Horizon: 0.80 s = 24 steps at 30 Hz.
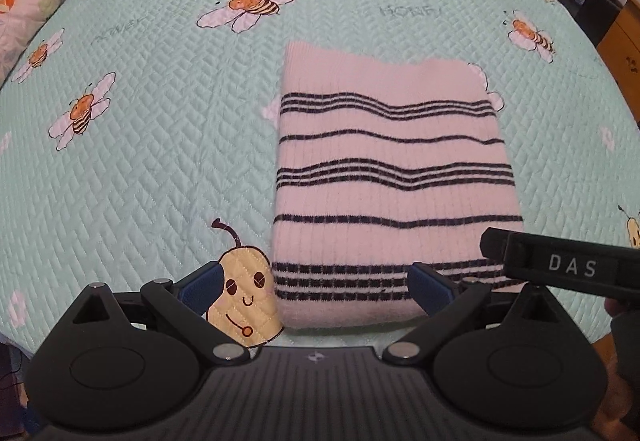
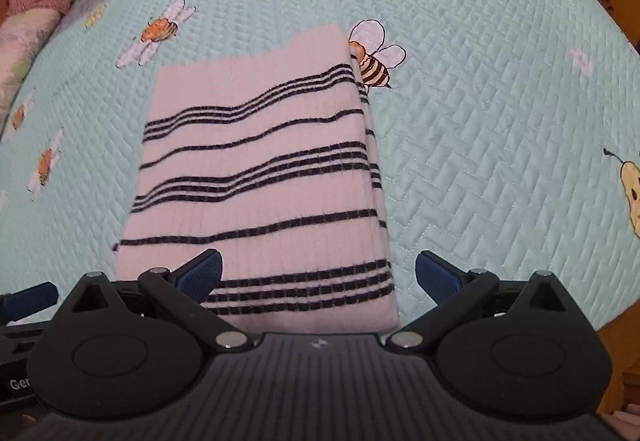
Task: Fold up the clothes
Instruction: 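Position both open grippers at the ribbed edge of the stack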
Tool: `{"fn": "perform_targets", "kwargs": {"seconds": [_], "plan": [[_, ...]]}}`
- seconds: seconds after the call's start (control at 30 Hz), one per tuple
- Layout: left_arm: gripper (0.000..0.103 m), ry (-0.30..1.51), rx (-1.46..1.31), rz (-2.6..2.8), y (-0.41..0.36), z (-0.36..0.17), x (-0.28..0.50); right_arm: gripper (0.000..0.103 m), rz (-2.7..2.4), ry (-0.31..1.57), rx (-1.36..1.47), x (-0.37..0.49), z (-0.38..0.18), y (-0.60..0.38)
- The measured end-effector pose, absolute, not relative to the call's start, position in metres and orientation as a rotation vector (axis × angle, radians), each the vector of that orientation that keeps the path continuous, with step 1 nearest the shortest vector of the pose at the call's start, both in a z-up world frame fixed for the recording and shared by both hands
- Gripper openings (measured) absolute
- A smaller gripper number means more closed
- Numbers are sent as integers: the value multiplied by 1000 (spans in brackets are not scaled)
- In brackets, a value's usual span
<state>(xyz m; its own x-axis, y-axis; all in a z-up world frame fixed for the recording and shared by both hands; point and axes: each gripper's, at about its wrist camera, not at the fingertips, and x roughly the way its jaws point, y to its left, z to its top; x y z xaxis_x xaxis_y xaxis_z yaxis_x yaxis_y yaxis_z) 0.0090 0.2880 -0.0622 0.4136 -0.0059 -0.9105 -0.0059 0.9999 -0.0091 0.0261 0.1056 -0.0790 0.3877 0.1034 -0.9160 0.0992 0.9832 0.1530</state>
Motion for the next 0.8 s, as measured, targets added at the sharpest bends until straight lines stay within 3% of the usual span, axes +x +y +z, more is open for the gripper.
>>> {"fn": "perform_targets", "kwargs": {"seconds": [0.8], "plan": [[100,1172,2,10,289,-66,11,102,21,1180,103,30,-75,123]]}}
